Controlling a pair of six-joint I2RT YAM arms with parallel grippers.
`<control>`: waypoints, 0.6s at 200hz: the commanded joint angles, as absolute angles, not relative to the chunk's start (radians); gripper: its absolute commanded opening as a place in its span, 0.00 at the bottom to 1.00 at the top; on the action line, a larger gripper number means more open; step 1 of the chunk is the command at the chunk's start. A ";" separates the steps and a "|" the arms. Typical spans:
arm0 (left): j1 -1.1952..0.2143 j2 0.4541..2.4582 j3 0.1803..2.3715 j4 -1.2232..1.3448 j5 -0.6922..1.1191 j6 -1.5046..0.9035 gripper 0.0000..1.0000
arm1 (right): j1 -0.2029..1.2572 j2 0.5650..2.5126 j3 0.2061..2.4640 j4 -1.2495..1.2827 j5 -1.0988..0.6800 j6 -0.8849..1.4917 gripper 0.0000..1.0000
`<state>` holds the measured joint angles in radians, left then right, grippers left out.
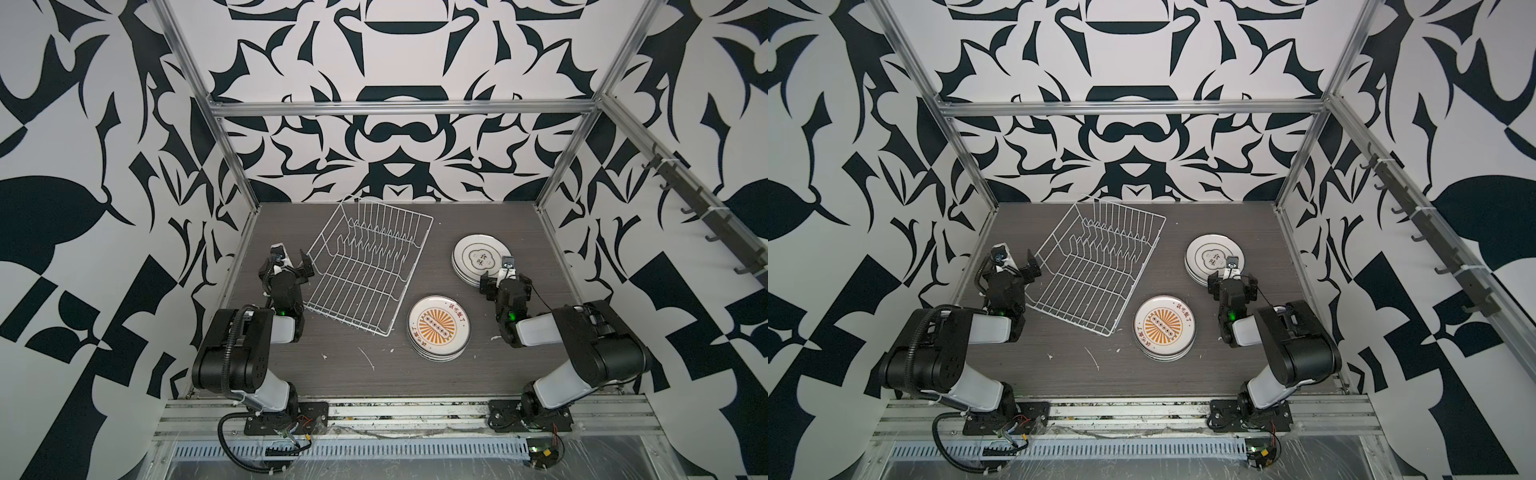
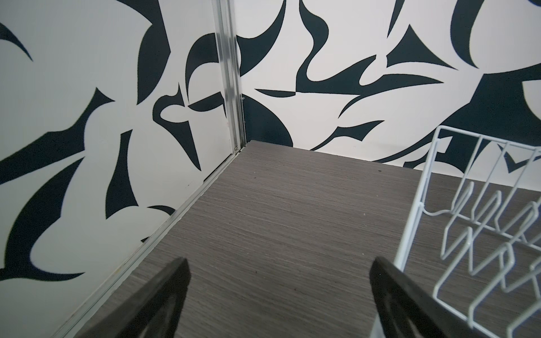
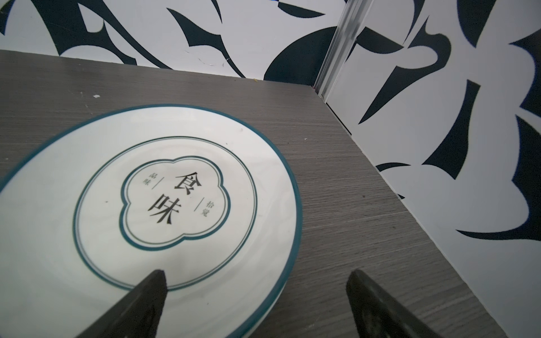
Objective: Unload the plates from the dish rack
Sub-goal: Reset both arms
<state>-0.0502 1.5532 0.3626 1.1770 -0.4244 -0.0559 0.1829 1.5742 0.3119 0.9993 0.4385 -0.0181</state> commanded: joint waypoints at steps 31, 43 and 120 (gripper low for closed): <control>-0.038 1.585 0.165 1.362 -0.358 -0.058 0.99 | 0.179 1.584 0.158 1.315 0.430 -0.008 1.00; -0.035 1.590 0.131 1.401 -0.345 -0.070 0.99 | 0.178 1.618 0.120 1.435 0.416 -0.012 1.00; -0.035 1.594 0.325 1.087 -0.436 -0.062 0.99 | 0.173 1.567 0.330 0.990 0.438 -0.007 1.00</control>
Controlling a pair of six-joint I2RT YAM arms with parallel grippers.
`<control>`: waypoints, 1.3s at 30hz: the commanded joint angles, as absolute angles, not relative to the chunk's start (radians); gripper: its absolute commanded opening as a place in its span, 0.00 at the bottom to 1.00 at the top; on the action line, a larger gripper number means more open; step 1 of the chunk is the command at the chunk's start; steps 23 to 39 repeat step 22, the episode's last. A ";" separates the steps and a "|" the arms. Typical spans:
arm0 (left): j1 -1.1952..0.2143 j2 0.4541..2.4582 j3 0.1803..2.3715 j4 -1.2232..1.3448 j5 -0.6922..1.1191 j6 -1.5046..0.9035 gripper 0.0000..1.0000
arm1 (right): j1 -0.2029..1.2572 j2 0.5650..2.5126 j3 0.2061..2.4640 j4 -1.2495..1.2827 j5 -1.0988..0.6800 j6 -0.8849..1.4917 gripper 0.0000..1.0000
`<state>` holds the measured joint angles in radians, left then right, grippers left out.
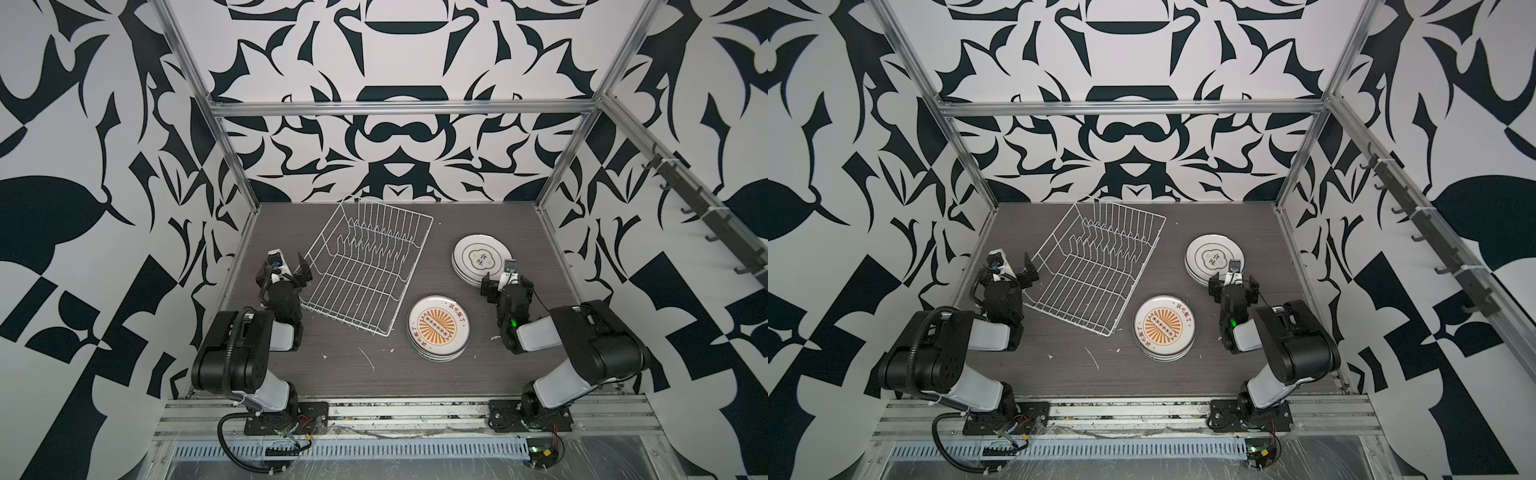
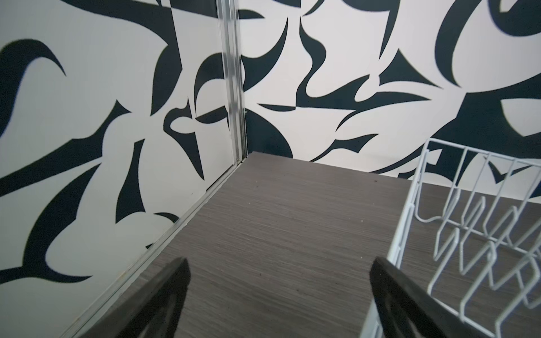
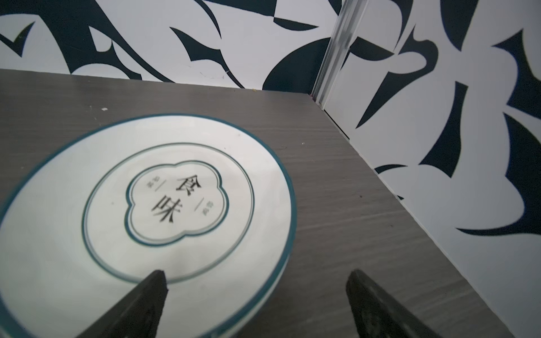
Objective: Unload the plates from the dish rack
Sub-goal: Reset both arms
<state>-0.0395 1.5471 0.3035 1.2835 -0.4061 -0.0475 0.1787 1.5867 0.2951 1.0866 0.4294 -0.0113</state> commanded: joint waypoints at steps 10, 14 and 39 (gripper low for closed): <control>-0.034 1.580 0.336 1.039 -0.430 -0.077 0.99 | 0.173 1.566 0.330 0.991 0.439 -0.006 1.00; -0.034 1.581 0.337 1.035 -0.430 -0.078 0.99 | 0.173 1.566 0.330 0.990 0.439 -0.006 1.00; -0.034 1.579 0.329 1.051 -0.416 -0.080 0.99 | 0.173 1.566 0.330 0.990 0.438 -0.006 1.00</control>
